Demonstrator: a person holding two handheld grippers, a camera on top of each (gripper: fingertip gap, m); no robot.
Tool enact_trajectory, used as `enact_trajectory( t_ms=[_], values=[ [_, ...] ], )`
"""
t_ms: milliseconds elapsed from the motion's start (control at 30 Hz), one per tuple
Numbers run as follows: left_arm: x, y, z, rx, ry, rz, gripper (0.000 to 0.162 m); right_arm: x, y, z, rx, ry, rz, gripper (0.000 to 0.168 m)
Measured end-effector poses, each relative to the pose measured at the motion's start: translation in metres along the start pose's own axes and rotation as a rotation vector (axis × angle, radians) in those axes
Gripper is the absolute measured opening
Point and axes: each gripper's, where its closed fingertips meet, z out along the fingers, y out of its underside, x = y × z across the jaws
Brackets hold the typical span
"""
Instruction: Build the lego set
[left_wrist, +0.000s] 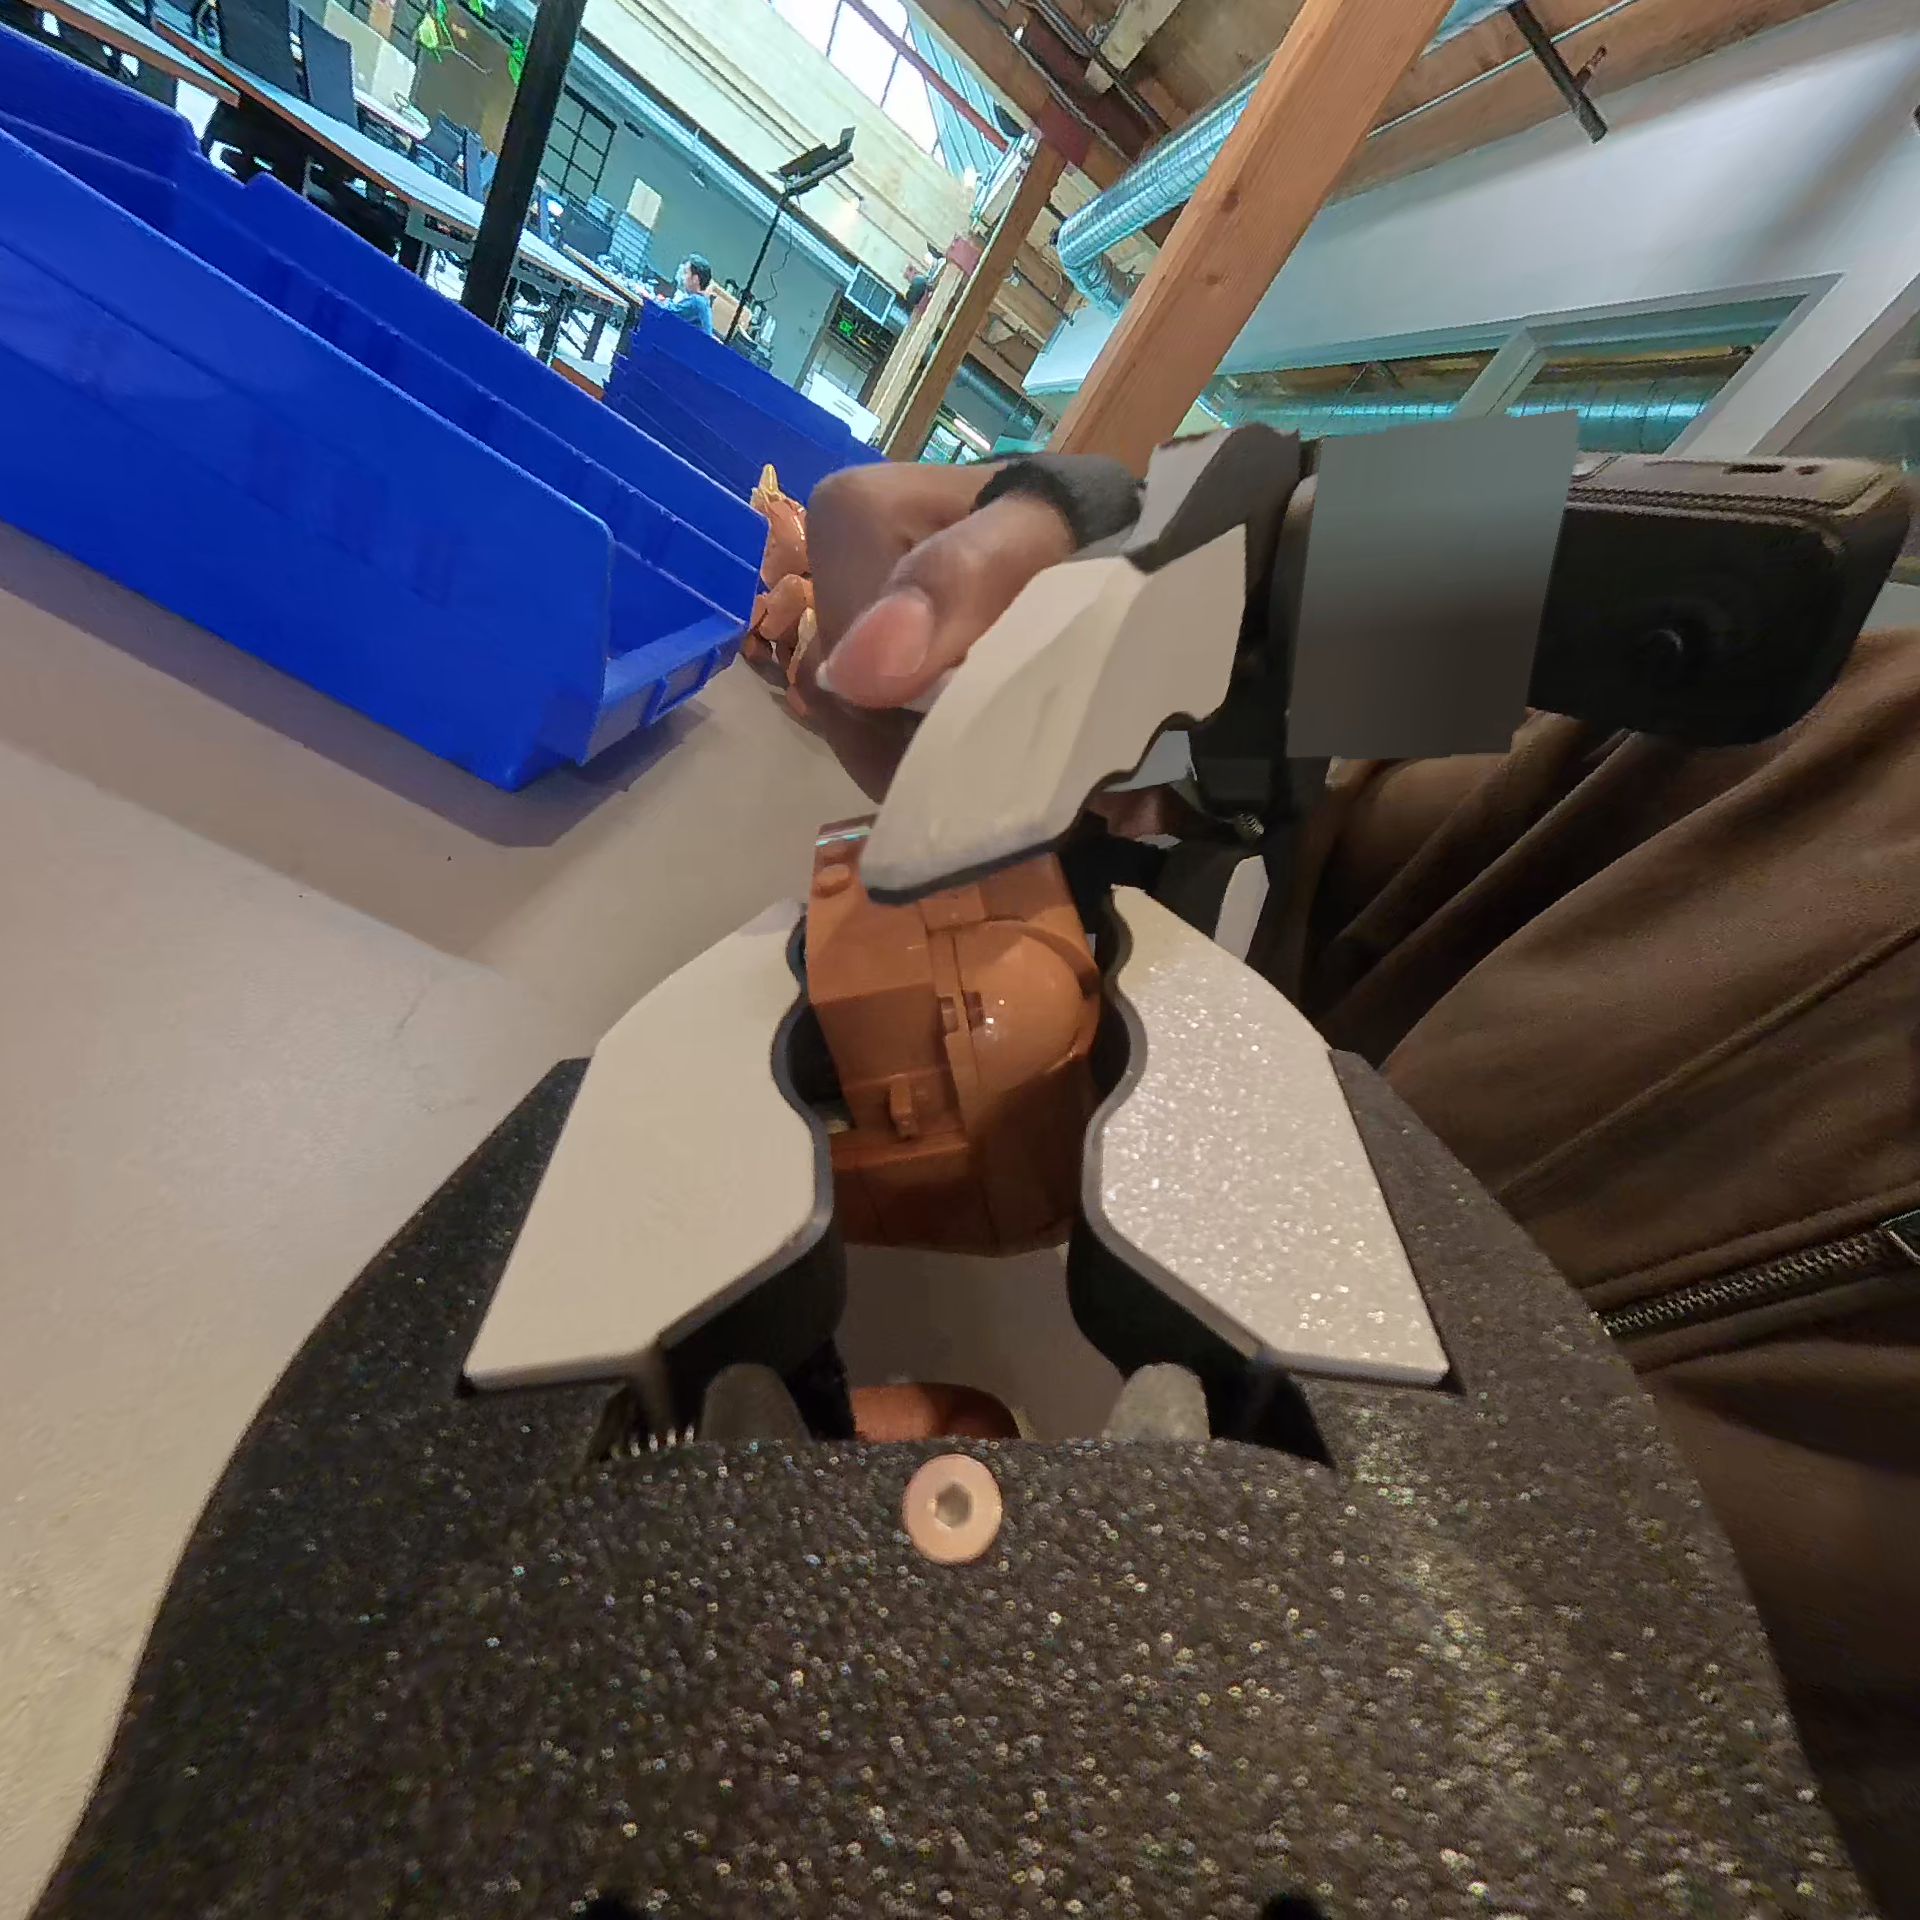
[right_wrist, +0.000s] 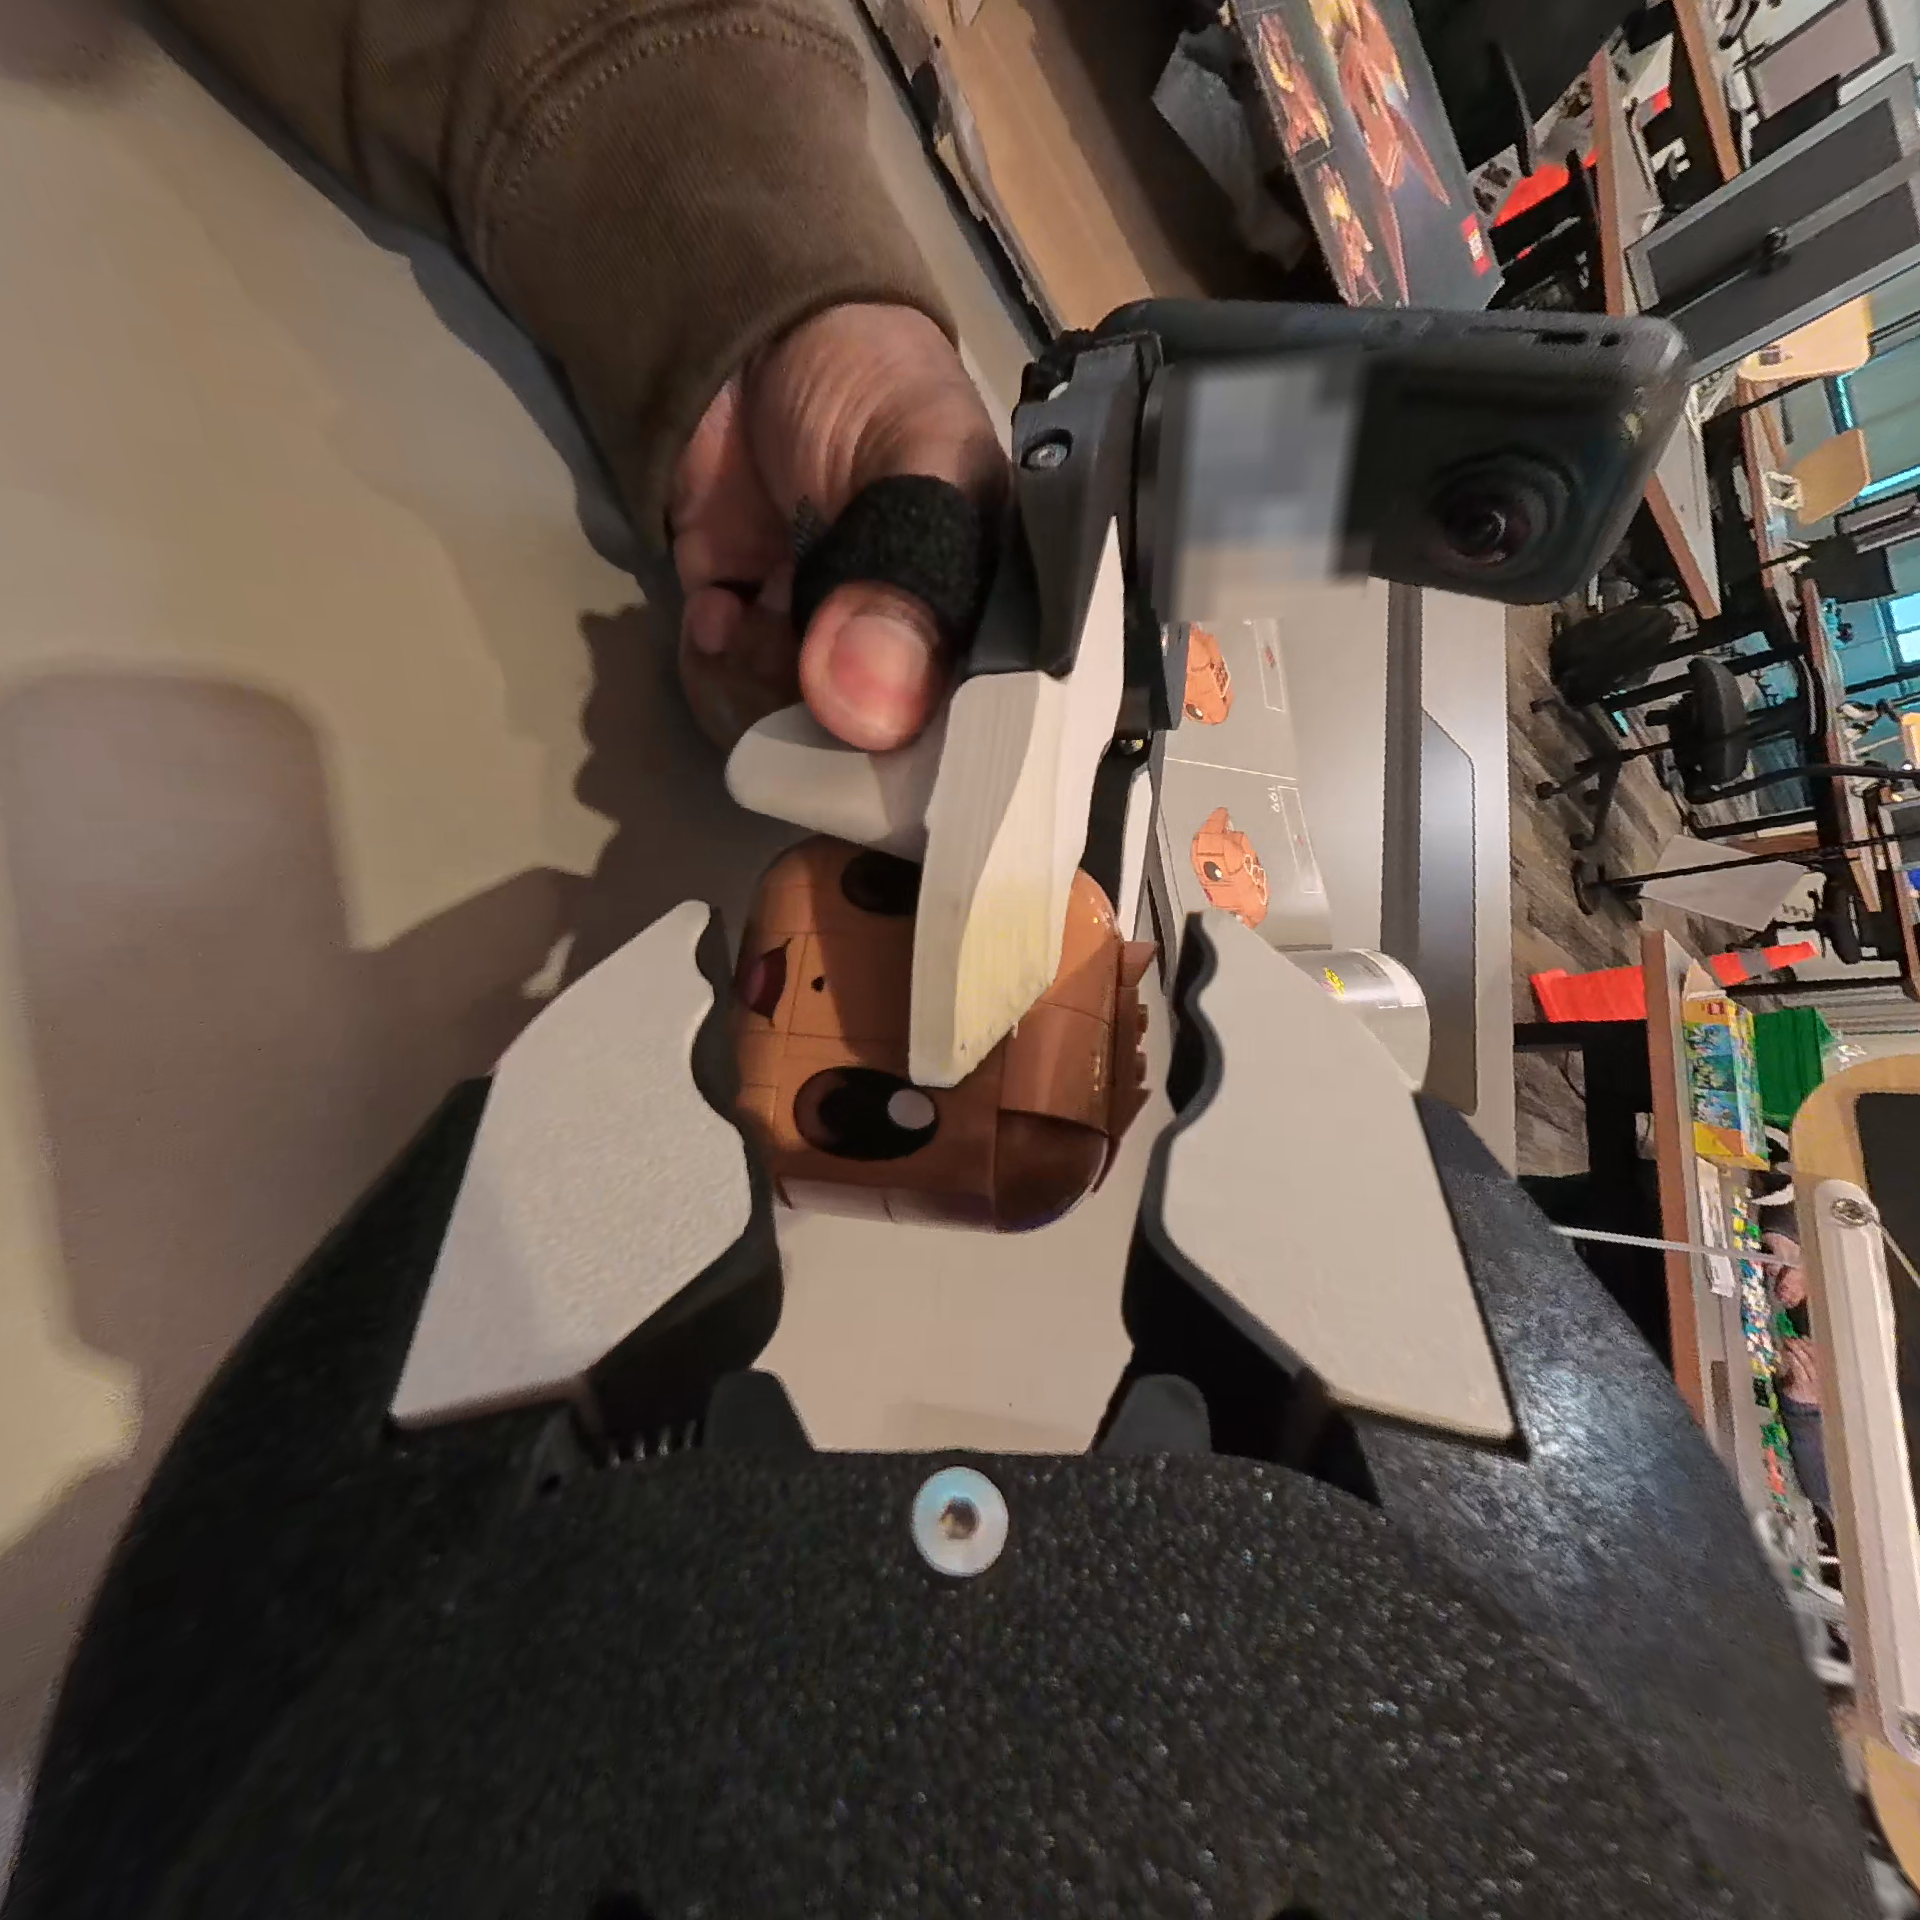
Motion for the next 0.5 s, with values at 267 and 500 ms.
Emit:
enact_trajectory(
  t_ms=[267, 500],
  values=[
    [0.0021, -0.0039, -0.0015, 0.032, 0.024, -0.013, 0.050, 0.0008, -0.0036, -0.0004, 0.042, -0.015, 0.038, 0.077],
    [0.0045, -0.0087, -0.0034, 0.065, 0.041, -0.008, 0.050, 0.0043, -0.0073, -0.0009, 0.075, -0.003, 0.063, 0.076]
  ],
)
